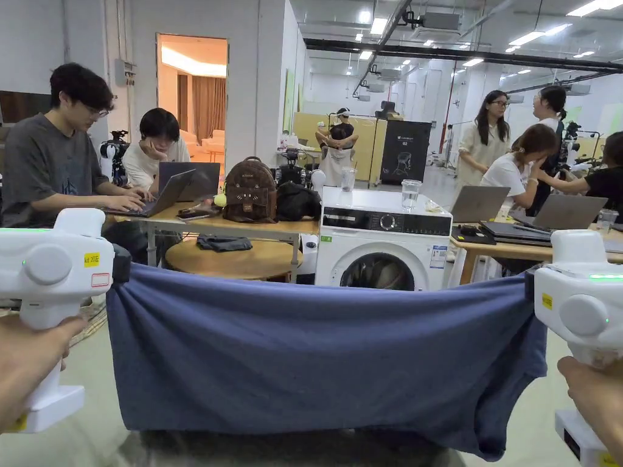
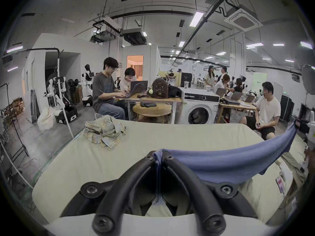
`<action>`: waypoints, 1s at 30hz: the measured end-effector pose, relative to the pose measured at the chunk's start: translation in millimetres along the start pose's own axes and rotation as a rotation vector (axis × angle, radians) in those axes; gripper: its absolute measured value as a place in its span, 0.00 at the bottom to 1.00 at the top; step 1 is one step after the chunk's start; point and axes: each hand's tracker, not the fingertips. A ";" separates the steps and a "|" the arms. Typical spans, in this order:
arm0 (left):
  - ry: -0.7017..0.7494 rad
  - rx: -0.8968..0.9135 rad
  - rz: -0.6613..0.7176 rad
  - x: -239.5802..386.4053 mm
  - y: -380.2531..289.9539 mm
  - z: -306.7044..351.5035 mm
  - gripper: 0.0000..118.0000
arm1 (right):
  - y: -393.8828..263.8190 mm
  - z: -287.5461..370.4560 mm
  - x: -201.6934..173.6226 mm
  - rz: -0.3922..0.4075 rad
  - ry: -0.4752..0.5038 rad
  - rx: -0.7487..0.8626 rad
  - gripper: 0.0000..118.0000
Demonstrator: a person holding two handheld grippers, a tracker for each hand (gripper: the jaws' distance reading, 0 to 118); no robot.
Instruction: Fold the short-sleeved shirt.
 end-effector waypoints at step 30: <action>-0.023 -0.550 0.099 -40.5 -263.9 27.6 0.00 | -242.1 48.7 -24.7 0.139 0.133 -0.621 0.00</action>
